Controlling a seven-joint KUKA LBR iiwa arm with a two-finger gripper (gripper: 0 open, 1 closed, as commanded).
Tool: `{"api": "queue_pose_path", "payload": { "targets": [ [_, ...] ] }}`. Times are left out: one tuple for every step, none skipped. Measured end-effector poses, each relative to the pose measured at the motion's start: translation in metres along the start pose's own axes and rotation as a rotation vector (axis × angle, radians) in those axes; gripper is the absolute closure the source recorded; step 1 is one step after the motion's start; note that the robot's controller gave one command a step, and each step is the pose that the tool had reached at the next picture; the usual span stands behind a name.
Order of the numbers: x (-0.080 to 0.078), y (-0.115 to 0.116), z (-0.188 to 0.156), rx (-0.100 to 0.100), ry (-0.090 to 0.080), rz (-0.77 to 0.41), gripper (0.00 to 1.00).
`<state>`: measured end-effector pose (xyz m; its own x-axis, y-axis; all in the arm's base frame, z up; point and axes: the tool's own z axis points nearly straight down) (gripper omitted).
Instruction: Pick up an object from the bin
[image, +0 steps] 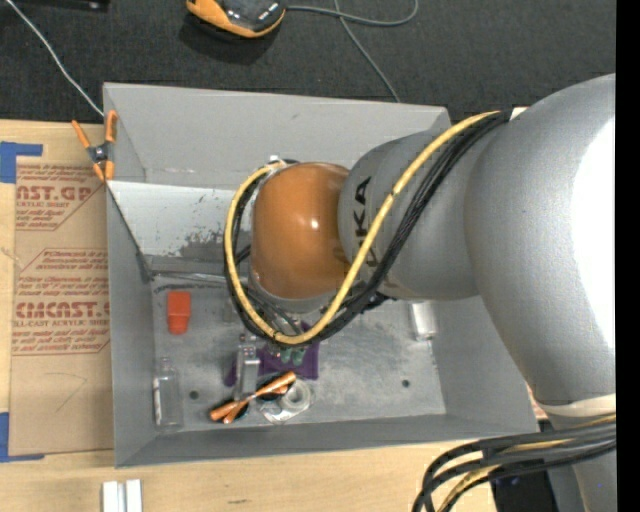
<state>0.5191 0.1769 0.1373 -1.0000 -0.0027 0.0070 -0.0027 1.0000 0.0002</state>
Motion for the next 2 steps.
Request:
{"api": "queue_pose_path", "payload": {
  "targets": [
    [-0.002, -0.001, -0.004, -0.001, -0.007, 0.002, 0.0],
    [0.029, -0.048, 0.064, 0.0, -0.004, -0.246, 0.0]
  ]
}}
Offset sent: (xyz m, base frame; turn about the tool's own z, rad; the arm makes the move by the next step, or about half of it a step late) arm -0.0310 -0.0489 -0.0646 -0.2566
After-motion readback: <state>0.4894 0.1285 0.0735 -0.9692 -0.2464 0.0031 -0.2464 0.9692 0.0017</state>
